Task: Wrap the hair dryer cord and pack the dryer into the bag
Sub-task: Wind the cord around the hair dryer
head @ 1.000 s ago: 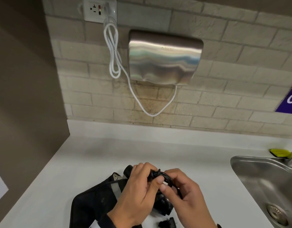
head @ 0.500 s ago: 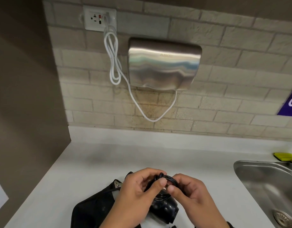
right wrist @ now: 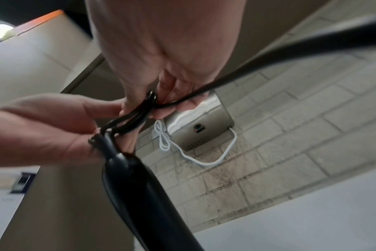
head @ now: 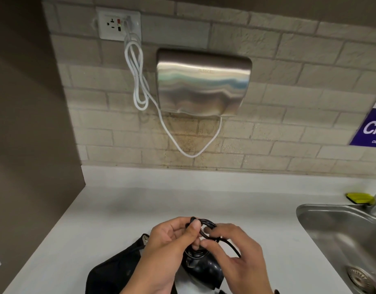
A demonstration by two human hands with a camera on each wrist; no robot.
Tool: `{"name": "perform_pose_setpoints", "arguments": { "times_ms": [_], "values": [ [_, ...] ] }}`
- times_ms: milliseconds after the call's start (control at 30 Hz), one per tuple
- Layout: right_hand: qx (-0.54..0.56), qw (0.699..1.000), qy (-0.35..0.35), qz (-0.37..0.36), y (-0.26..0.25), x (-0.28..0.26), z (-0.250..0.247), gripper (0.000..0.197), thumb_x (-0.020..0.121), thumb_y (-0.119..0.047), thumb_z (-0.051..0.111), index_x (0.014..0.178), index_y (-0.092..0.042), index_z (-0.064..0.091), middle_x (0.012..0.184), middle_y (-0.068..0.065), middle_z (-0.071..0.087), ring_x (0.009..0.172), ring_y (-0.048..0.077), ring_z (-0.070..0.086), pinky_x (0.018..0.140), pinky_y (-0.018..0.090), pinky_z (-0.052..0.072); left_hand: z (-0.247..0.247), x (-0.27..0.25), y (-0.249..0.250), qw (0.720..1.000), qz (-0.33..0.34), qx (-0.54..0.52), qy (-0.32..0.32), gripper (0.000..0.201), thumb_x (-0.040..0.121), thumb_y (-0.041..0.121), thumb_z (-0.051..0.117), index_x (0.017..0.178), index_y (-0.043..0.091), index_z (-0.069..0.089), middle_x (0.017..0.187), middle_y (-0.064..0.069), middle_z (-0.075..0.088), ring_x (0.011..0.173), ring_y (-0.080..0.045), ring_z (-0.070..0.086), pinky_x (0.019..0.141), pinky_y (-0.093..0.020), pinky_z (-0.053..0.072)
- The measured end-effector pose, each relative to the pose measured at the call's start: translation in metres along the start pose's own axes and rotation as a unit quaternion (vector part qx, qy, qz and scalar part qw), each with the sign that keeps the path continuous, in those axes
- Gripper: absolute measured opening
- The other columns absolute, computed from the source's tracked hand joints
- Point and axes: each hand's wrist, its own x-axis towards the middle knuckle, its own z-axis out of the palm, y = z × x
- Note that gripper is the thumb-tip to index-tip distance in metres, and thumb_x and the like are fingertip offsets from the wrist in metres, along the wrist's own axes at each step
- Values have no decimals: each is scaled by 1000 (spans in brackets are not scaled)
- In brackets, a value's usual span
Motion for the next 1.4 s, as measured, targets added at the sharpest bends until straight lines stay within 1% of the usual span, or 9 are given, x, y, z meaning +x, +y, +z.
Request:
{"name": "perform_pose_setpoints", "arguments": {
  "times_ms": [167, 400, 700, 833, 967, 1067, 1167, 1300, 1400],
  "values": [
    [-198, 977, 31, -74, 7, -8, 9, 25, 89, -37, 61, 81, -20, 77, 101, -1, 73, 80, 24, 63, 69, 29, 49, -1, -1, 3, 1000, 6, 3, -16, 24, 72, 24, 72, 84, 3, 77, 66, -11, 64, 62, -16, 55, 67, -25, 48],
    [144, 953, -26, 265, -32, -8, -1, 38, 66, -50, 65, 43, -20, 61, 86, -9, 64, 57, 1, 58, 54, 7, 40, 6, 0, -2, 996, 59, 46, 53, 19, 80, 19, 70, 91, 4, 75, 60, 5, 67, 56, -1, 59, 58, -12, 48],
    [294, 933, 50, 201, -35, -23, -40, 58, 71, -50, 77, 48, 2, 67, 40, 10, 55, 58, 25, 69, 51, 27, 56, 0, 5, 2, 989, 74, 88, 91, 7, 86, 16, 70, 87, 16, 77, 79, 1, 78, 74, -5, 71, 73, -16, 53],
    [608, 762, 18, 223, -47, -12, -67, 45, 106, -9, 7, 88, 5, 46, 61, 9, 25, 60, 21, 41, 72, 35, 36, 5, 5, -4, 986, 81, 107, 99, 8, 87, 17, 69, 90, 18, 76, 84, 2, 79, 80, -8, 73, 70, -14, 54],
    [524, 780, -10, 343, -38, -27, -82, 39, 108, -15, 11, 123, 1, 42, 87, 14, 30, 75, 24, 33, 74, 29, 30, 4, 8, -4, 981, 99, 130, 109, 8, 88, 17, 69, 92, 18, 76, 86, 4, 79, 83, -3, 72, 74, -13, 52],
    [523, 765, -62, 369, -34, -21, -68, 32, 72, -36, 83, 72, -14, 59, 52, 6, 39, 43, 10, 37, 40, 21, 39, 2, 8, -5, 980, 104, 126, 116, 9, 88, 20, 68, 92, 19, 76, 85, 5, 79, 79, 1, 70, 76, -16, 49],
    [382, 821, 4, 424, -40, -26, -61, 66, 31, -48, 95, 57, -5, 53, 41, 3, 27, 35, 7, 22, 35, 13, 24, -1, 6, -6, 978, 112, 135, 115, 8, 88, 22, 68, 90, 21, 76, 83, 8, 78, 74, 3, 68, 76, -19, 47],
    [216, 901, -41, 374, -39, -26, -52, 15, 70, -11, 81, 67, -11, 67, 45, 8, 44, 38, 14, 34, 39, 17, 31, 0, 3, -8, 970, 129, 175, 105, 7, 88, 22, 69, 85, 24, 75, 85, 9, 78, 83, -3, 72, 79, -20, 49],
    [95, 936, -159, 298, -45, -17, -49, 26, 78, -6, 75, 80, -30, 68, 58, 5, 58, 46, 10, 42, 50, 16, 35, 5, -1, -13, 958, 152, 231, 79, 7, 88, 29, 68, 85, 26, 74, 83, 5, 77, 82, -12, 72, 77, -29, 55]
  ]
}}
